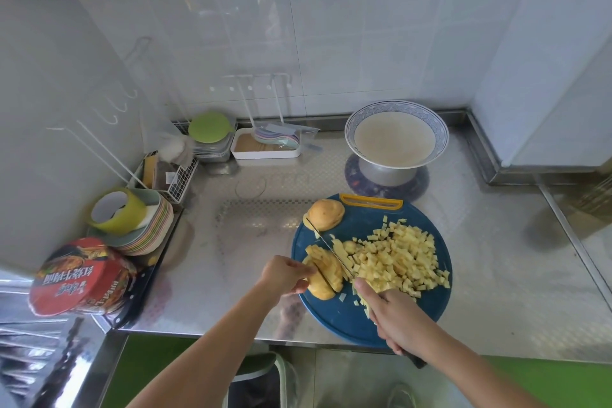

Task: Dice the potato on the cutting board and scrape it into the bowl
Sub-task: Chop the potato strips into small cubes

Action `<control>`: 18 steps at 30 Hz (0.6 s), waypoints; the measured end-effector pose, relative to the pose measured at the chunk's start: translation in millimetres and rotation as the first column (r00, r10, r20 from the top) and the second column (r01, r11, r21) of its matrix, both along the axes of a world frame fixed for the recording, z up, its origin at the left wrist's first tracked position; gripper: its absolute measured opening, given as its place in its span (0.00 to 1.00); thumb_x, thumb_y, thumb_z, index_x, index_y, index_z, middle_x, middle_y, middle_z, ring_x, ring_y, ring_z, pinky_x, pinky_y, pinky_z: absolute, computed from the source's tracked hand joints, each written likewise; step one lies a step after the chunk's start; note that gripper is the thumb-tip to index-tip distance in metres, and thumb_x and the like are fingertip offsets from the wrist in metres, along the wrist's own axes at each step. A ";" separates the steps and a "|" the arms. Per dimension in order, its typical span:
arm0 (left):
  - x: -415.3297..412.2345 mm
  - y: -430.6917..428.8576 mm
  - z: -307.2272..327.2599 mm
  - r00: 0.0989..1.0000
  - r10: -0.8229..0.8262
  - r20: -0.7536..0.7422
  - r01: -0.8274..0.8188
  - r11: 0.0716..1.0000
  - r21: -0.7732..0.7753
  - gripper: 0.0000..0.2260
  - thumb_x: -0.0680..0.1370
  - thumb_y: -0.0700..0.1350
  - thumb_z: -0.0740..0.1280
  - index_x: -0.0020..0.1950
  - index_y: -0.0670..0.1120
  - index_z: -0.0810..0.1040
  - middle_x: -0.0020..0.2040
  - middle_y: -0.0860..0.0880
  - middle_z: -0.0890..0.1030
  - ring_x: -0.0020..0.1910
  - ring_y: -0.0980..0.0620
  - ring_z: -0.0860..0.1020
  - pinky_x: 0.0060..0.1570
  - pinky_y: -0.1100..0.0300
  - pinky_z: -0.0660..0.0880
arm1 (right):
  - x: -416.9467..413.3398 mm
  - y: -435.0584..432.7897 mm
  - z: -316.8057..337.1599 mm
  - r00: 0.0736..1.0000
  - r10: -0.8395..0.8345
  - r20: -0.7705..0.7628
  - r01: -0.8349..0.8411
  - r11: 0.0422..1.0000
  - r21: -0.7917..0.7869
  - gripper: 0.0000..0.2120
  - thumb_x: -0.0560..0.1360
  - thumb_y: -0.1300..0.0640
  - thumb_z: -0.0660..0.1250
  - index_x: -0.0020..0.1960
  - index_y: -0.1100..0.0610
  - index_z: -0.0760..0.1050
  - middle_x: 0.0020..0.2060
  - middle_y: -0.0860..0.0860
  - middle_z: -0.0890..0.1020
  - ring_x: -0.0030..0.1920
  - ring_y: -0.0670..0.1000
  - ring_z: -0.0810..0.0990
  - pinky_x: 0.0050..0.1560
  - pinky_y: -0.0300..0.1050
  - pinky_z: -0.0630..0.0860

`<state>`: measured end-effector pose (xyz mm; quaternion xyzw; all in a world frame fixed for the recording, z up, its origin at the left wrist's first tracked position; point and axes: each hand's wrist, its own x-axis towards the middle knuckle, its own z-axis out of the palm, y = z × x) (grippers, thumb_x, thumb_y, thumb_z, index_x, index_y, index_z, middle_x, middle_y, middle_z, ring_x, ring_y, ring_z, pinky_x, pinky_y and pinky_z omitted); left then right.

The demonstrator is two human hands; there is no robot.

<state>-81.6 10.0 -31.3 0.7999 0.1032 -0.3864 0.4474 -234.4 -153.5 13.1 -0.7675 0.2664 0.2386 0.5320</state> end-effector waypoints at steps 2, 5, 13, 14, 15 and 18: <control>-1.7 4.8 -1.6 1.000 0.014 -0.007 -0.014 1.000 -0.012 0.11 0.73 0.46 0.74 0.45 0.39 0.79 0.37 0.43 0.80 0.31 0.52 0.78 0.35 0.65 0.78 | -1.7 7.7 0.6 1.000 -0.006 -0.020 0.007 1.000 0.023 0.29 0.78 0.32 0.52 0.31 0.54 0.56 0.21 0.47 0.58 0.18 0.47 0.58 0.22 0.40 0.59; -3.6 14.2 -5.3 0.997 0.049 -0.065 -0.054 0.996 -0.074 0.11 0.74 0.43 0.73 0.47 0.36 0.79 0.38 0.43 0.81 0.32 0.51 0.78 0.35 0.63 0.79 | -4.6 17.5 -1.6 1.000 0.016 -0.026 -0.016 1.000 0.001 0.30 0.78 0.31 0.51 0.30 0.55 0.56 0.19 0.48 0.59 0.16 0.47 0.61 0.22 0.40 0.61; -1.2 18.4 -5.4 0.984 -0.115 -0.138 0.100 0.989 -0.112 0.11 0.73 0.45 0.73 0.38 0.40 0.76 0.35 0.44 0.78 0.33 0.50 0.77 0.40 0.59 0.79 | 5.6 31.1 5.7 0.995 -0.005 -0.100 0.013 0.996 0.088 0.29 0.79 0.33 0.52 0.32 0.55 0.59 0.19 0.47 0.61 0.18 0.47 0.60 0.22 0.39 0.64; 0.1 18.7 -6.0 0.980 -0.133 -0.149 0.115 0.986 -0.120 0.12 0.74 0.45 0.73 0.37 0.40 0.75 0.34 0.44 0.76 0.33 0.50 0.75 0.39 0.60 0.78 | 6.1 31.5 5.4 0.994 0.002 -0.109 0.007 0.996 0.084 0.30 0.79 0.32 0.52 0.31 0.55 0.60 0.20 0.48 0.61 0.18 0.47 0.61 0.22 0.39 0.64; 1.4 19.0 -6.6 0.975 -0.151 -0.166 0.130 0.982 -0.134 0.13 0.74 0.45 0.73 0.35 0.42 0.74 0.33 0.45 0.74 0.32 0.50 0.73 0.37 0.60 0.76 | 6.5 32.1 4.7 0.993 0.005 -0.122 0.005 0.997 0.078 0.30 0.78 0.31 0.52 0.31 0.55 0.60 0.21 0.49 0.62 0.18 0.48 0.61 0.23 0.39 0.65; 4.8 19.6 -8.4 0.959 -0.207 -0.195 0.175 0.969 -0.172 0.16 0.76 0.45 0.71 0.33 0.44 0.69 0.31 0.46 0.67 0.29 0.51 0.65 0.34 0.62 0.69 | 5.9 33.7 2.6 0.986 -0.005 -0.168 0.019 0.996 0.082 0.31 0.77 0.29 0.52 0.30 0.54 0.60 0.22 0.50 0.61 0.19 0.48 0.61 0.22 0.39 0.65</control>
